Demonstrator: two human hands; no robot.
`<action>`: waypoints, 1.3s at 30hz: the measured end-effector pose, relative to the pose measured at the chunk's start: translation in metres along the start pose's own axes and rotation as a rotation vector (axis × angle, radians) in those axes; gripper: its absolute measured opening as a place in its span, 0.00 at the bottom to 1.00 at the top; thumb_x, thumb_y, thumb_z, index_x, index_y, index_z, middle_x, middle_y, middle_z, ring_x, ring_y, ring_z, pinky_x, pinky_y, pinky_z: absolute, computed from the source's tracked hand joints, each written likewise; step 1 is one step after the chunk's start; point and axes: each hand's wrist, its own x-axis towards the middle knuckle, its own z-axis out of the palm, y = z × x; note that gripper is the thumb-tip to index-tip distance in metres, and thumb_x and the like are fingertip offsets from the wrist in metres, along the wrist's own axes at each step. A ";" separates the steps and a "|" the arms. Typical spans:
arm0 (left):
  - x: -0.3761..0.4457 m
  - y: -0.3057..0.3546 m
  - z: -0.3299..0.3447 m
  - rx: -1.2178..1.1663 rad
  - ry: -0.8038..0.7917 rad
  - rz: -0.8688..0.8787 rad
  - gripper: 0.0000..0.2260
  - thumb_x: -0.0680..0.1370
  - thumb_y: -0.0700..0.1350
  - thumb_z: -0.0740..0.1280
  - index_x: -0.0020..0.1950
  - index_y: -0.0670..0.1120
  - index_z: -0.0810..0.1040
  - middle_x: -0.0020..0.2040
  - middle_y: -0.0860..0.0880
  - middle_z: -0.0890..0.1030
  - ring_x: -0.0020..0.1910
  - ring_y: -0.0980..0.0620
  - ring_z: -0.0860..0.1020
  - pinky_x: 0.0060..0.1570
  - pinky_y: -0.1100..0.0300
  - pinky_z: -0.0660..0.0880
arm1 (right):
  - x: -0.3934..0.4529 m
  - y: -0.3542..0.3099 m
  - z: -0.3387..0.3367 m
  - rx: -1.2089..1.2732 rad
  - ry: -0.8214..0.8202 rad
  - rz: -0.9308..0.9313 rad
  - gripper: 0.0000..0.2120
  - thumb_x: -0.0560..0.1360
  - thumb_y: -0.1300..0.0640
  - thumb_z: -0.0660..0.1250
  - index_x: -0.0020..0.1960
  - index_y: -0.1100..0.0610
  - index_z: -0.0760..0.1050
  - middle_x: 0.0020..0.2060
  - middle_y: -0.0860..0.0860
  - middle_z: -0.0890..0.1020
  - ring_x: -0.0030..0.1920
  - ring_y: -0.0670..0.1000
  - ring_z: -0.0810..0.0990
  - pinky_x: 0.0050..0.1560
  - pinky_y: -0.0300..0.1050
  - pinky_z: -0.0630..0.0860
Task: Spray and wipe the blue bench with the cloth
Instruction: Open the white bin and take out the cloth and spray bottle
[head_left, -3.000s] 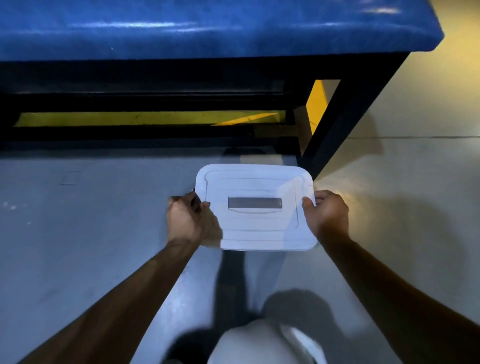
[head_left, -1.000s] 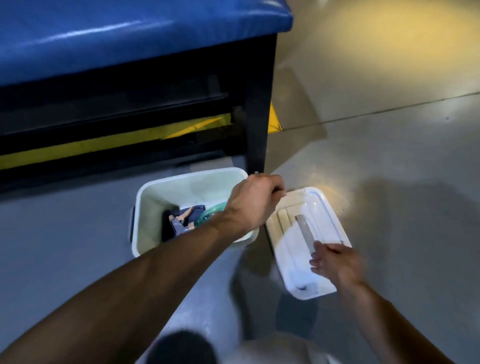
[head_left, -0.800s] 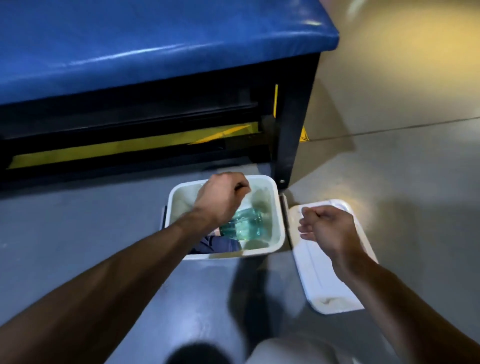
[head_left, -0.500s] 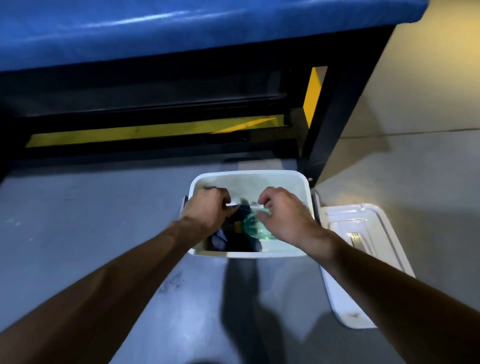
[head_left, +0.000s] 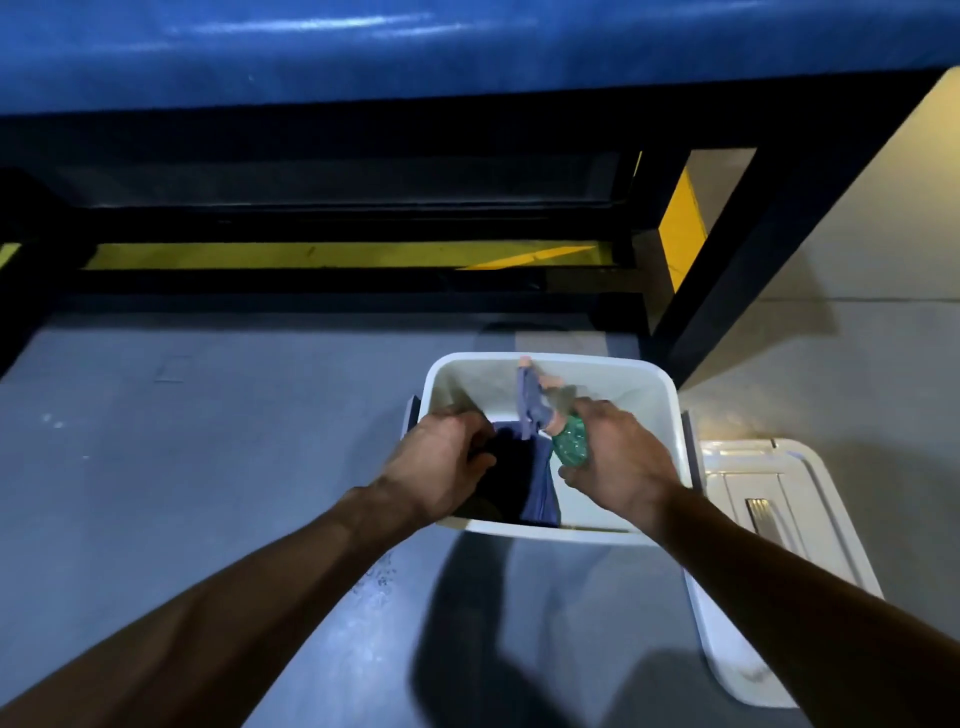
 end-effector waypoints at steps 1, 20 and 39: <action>0.005 0.002 0.003 0.003 -0.035 -0.023 0.12 0.78 0.47 0.71 0.61 0.49 0.81 0.59 0.47 0.82 0.57 0.43 0.80 0.55 0.55 0.77 | -0.006 0.003 -0.007 0.084 0.021 0.020 0.33 0.68 0.49 0.77 0.69 0.51 0.68 0.60 0.53 0.79 0.58 0.58 0.79 0.55 0.50 0.77; 0.074 0.003 0.062 0.235 -0.238 0.016 0.13 0.69 0.47 0.73 0.52 0.55 0.77 0.44 0.52 0.73 0.48 0.44 0.83 0.43 0.60 0.74 | -0.079 0.018 -0.024 0.501 0.378 -0.104 0.27 0.67 0.51 0.82 0.61 0.56 0.76 0.52 0.48 0.77 0.52 0.48 0.76 0.56 0.29 0.69; -0.132 0.073 -0.006 -0.515 -0.063 0.080 0.21 0.65 0.41 0.76 0.54 0.59 0.78 0.53 0.56 0.79 0.52 0.53 0.80 0.42 0.56 0.82 | -0.205 0.053 -0.049 0.512 0.207 -0.038 0.27 0.64 0.45 0.82 0.58 0.41 0.73 0.52 0.38 0.78 0.53 0.36 0.76 0.50 0.21 0.67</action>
